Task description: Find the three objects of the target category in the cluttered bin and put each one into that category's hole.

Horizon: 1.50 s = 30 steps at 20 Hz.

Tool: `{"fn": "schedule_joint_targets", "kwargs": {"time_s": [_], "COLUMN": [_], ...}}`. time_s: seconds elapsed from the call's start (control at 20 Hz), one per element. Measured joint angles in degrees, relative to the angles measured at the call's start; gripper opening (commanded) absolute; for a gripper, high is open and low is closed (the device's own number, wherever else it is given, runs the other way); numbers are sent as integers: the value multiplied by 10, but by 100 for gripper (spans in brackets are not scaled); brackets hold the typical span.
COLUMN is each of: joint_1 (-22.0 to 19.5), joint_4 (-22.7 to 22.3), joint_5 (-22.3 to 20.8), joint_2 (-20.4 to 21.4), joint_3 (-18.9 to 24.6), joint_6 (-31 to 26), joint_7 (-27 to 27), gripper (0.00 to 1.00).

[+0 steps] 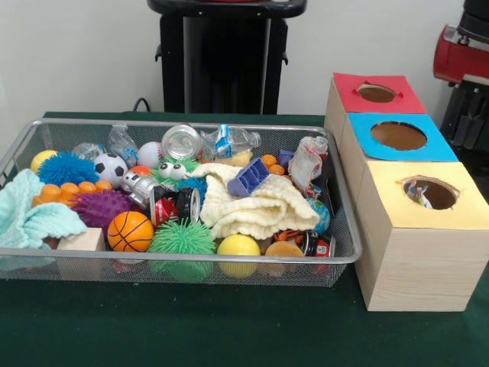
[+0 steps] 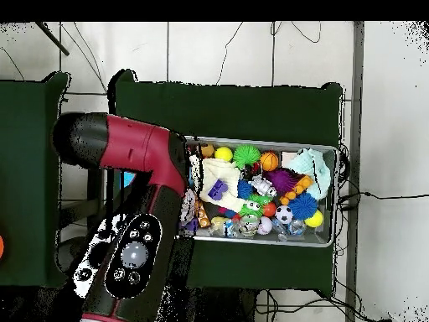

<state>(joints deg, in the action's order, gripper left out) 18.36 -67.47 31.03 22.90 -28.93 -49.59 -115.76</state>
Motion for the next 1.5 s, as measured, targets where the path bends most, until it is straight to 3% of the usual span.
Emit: {"fn": "schedule_joint_targets", "kwargs": {"time_s": [1.0, 1.5], "joint_1": [-89, -135], "joint_4": [-31, -111], "joint_5": [-32, -54], "joint_2": [50, 52], "joint_3": [24, 76], "joint_6": [43, 189], "joint_7": [0, 0], "gripper": [0, 0]}}
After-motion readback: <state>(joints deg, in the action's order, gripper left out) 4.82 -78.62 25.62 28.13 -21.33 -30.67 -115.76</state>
